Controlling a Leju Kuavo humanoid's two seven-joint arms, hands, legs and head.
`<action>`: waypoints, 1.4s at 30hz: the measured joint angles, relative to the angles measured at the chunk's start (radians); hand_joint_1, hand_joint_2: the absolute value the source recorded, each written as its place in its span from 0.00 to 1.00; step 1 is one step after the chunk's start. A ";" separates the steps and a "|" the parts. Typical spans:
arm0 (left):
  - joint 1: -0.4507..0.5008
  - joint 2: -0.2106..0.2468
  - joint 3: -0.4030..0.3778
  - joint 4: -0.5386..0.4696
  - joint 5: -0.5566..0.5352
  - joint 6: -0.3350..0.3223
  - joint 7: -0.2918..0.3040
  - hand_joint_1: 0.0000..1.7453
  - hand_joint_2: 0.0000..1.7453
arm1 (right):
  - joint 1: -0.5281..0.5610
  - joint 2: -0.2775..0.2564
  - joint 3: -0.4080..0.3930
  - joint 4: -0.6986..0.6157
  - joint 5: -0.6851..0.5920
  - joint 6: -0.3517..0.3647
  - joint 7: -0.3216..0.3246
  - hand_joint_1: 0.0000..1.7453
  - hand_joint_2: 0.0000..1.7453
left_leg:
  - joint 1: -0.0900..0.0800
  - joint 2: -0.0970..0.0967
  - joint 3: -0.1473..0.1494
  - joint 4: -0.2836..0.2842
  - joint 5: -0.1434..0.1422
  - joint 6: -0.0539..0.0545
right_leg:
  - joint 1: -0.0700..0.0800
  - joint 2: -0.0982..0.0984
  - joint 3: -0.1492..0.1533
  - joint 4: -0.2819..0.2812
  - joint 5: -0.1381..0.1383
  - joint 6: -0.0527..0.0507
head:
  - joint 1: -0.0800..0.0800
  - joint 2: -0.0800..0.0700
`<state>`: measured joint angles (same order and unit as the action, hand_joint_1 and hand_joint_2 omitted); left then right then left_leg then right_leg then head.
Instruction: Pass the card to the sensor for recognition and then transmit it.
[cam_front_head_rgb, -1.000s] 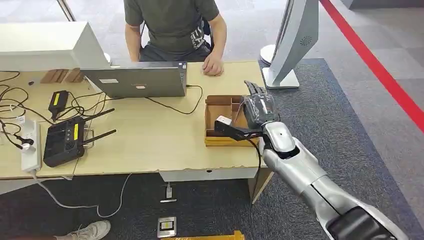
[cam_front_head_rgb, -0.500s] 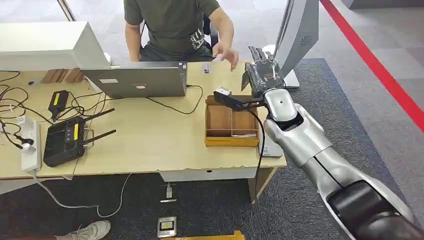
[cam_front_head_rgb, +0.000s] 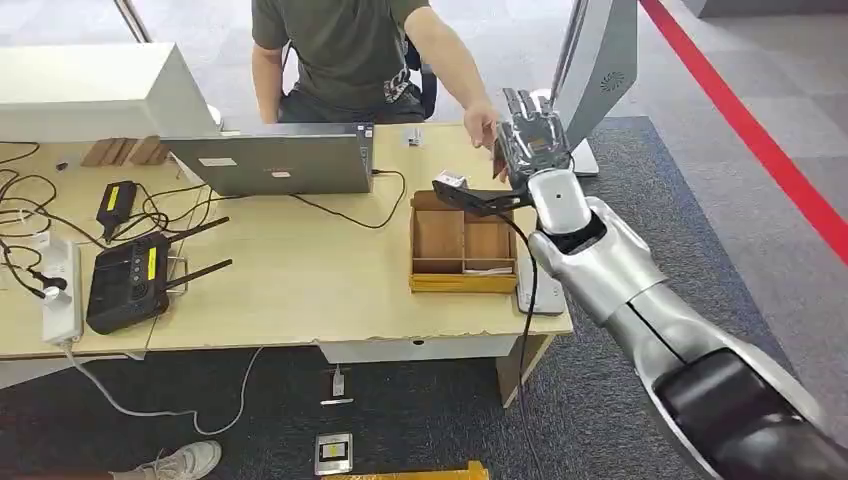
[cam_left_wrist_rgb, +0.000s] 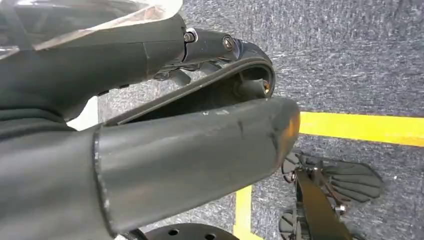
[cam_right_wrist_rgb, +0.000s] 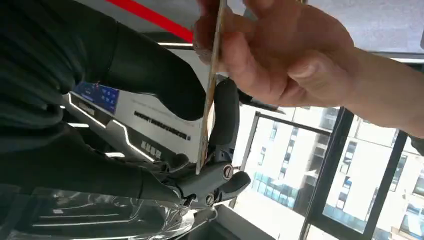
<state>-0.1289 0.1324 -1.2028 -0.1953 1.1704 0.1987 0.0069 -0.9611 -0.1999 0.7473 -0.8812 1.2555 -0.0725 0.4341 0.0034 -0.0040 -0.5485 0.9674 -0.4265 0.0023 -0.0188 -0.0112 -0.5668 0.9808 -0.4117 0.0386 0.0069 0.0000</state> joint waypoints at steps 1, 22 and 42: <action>0.000 0.000 0.000 0.000 0.004 0.002 0.003 0.00 0.00 | 0.000 0.005 0.000 0.006 0.003 -0.003 0.001 1.00 1.00 | 0.000 0.000 0.000 0.000 0.000 0.000 | 0.000 0.000 0.000 0.000 0.000 0.000 | 0.000 0.000; 0.002 -0.019 0.005 0.000 0.068 0.077 0.030 0.00 0.00 | 0.056 0.140 -0.018 0.079 0.155 -0.098 -0.031 0.00 0.00 | 0.000 0.000 0.000 0.000 0.000 0.000 | 0.000 0.000 0.000 0.000 0.000 0.000 | 0.000 0.000; 0.008 -0.019 0.013 0.000 0.039 0.061 0.050 0.00 0.00 | 0.188 -0.124 -0.218 -0.187 0.108 0.150 0.057 0.00 0.00 | 0.000 -0.004 0.001 0.002 0.000 0.001 | 0.000 -0.003 0.001 -0.003 -0.001 0.001 | -0.001 0.000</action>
<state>-0.1207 0.1137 -1.1902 -0.1953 1.2093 0.2602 0.0572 -0.7726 -0.3236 0.5294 -1.0679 1.3637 0.0772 0.4910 0.0032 -0.0077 -0.5470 0.9692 -0.4270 0.0030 -0.0189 -0.0138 -0.5654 0.9778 -0.4123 0.0399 0.0061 0.0000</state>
